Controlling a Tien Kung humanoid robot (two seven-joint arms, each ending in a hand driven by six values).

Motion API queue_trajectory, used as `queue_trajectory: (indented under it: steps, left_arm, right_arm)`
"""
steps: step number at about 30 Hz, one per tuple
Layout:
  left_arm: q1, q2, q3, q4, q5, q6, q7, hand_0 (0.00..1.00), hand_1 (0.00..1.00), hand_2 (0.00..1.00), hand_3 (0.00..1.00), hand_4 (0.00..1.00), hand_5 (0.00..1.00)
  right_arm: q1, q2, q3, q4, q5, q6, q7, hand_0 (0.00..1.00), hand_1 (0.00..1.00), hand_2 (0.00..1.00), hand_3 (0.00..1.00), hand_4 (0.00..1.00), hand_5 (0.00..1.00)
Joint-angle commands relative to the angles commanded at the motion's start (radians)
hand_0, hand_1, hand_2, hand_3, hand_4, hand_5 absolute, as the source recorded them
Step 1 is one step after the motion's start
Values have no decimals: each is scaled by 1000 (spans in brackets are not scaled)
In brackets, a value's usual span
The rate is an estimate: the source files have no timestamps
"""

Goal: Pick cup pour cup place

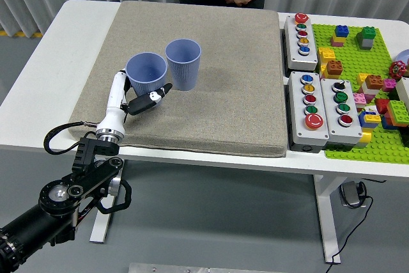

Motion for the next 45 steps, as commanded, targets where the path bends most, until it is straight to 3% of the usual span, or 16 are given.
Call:
queue_trajectory:
  steps: [18, 33, 39, 40, 45]
  left_arm:
    - [-37, -30, 11, 105, -14, -35, -21, 595, 556, 555, 554, 855, 179]
    - [-30, -31, 2, 131, -13, -58, -20, 609, 579, 621, 609, 866, 189]
    - [-30, -28, -6, 134, 6, -96, -5, 615, 594, 655, 643, 873, 204]
    - [-30, -27, -7, 133, 8, -99, -5, 663, 654, 751, 699, 897, 234]
    - [-27, -25, -11, 129, 18, -129, 0, 663, 654, 751, 699, 897, 234]
  right_arm:
    - [5, 0, -4, 0, 1, 1, -1, 700, 706, 662, 629, 31, 314]
    - [-2, 1, -2, 1, -8, 2, -2, 700, 705, 663, 629, 28, 308]
    - [-3, 1, -2, 1, -8, 2, -2, 700, 705, 663, 630, 28, 307]
    - [-3, 1, -2, 1, -8, 2, -2, 700, 706, 663, 630, 28, 305]
    - [-4, 2, -2, 1, -9, 2, -3, 700, 706, 663, 630, 28, 305]
